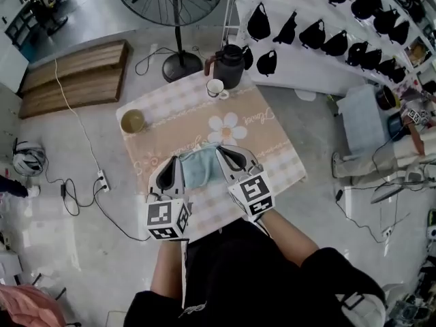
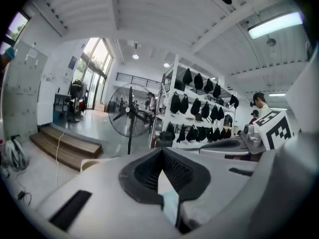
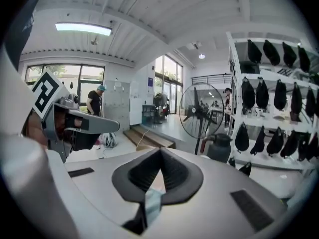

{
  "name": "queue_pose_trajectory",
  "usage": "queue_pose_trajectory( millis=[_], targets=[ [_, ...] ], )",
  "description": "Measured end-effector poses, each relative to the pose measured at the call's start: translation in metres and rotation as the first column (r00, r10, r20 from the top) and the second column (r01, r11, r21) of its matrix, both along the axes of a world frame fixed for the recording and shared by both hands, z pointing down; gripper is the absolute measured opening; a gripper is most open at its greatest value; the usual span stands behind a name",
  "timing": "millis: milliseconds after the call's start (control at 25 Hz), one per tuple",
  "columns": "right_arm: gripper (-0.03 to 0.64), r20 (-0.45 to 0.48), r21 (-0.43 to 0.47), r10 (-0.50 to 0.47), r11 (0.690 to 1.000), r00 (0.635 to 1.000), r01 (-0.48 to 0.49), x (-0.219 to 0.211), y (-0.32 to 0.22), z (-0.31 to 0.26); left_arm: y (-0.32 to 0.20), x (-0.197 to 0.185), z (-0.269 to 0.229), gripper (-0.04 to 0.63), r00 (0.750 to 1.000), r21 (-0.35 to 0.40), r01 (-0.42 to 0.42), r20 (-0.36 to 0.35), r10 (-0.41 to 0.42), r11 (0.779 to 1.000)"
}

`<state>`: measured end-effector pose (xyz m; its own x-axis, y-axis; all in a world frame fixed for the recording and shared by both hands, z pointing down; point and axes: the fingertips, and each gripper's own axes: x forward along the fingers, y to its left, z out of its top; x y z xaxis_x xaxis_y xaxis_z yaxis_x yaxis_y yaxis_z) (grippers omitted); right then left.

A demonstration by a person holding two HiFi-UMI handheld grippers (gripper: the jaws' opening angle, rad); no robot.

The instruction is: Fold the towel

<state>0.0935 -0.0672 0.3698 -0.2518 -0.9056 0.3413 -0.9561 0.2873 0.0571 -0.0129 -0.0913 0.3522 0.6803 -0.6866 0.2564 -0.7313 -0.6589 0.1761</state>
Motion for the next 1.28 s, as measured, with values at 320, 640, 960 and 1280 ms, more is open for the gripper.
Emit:
queue_pose_trajectory(
  millis=[320,640,960,1280],
  targets=[
    [0.002,0.016,0.159,-0.035,0.987,0.999,0.032,0.005,-0.008,-0.103,-0.001,-0.009,-0.105,0.005,0.996,0.166,0.089,-0.035,-0.085,0.982],
    [0.001,-0.011,0.264,-0.085,0.961,0.996,0.085,0.002,-0.001,-0.139,0.013,-0.011,-0.128,0.005,0.991,0.222,0.121,-0.091,-0.103,0.967],
    [0.002,-0.024,0.302,-0.083,0.949,0.996,0.086,0.006,0.003,-0.15,0.013,-0.006,-0.133,0.005,0.992,0.248,0.115,-0.079,-0.098,0.962],
    [0.001,-0.027,0.307,-0.095,0.947,0.995,0.099,0.002,0.009,-0.154,0.02,0.004,-0.137,0.005,0.996,0.269,0.083,-0.044,-0.074,0.96]
  ],
)
